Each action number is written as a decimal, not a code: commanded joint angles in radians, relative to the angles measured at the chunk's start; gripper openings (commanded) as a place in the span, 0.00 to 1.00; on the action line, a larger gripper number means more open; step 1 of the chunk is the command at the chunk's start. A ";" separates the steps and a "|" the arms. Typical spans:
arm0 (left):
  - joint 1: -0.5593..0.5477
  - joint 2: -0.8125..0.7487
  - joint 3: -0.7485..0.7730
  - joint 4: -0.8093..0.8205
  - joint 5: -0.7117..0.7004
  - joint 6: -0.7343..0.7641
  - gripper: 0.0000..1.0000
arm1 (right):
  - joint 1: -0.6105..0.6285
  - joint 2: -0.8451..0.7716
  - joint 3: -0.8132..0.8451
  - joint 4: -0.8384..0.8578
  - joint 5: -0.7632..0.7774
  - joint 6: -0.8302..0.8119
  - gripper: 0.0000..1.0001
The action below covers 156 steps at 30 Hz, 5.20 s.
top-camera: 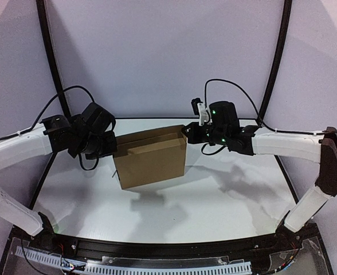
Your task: Fold the paper box
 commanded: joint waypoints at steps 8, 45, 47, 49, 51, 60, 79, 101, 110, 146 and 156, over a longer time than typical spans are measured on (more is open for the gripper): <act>-0.027 0.081 -0.206 -0.045 0.142 -0.057 0.01 | 0.073 0.035 -0.211 0.125 0.007 -0.106 0.00; -0.029 0.136 -0.207 0.033 0.141 0.109 0.01 | 0.054 -0.175 0.121 -0.166 -0.009 -0.273 0.91; -0.029 0.125 -0.215 0.041 0.141 0.109 0.01 | 0.053 -0.074 0.255 -0.263 -0.014 -0.259 0.84; -0.028 0.113 -0.224 0.053 0.145 0.110 0.01 | 0.052 0.000 0.341 -0.339 -0.017 -0.256 0.80; -0.029 0.108 -0.230 0.065 0.150 0.109 0.01 | 0.051 0.065 0.383 -0.345 -0.016 -0.261 0.77; -0.029 0.117 -0.244 0.088 0.160 0.094 0.01 | 0.050 0.163 0.265 -0.248 -0.049 -0.308 0.64; -0.030 -0.060 -0.207 0.053 0.205 0.026 0.77 | 0.053 0.143 0.064 -0.172 -0.046 -0.250 0.60; 0.150 -0.154 -0.189 0.376 0.181 -0.200 0.99 | 0.054 0.140 0.023 -0.129 -0.069 -0.230 0.60; 0.162 -0.115 -0.188 0.481 0.187 -0.206 0.99 | 0.053 0.141 0.023 -0.117 -0.075 -0.227 0.60; 0.155 -0.032 -0.634 0.670 0.355 -0.400 0.29 | 0.055 0.139 -0.276 0.098 -0.050 -0.129 0.57; 0.151 0.039 -0.685 0.691 0.342 -0.380 0.05 | 0.055 0.172 -0.365 0.225 0.015 -0.129 0.56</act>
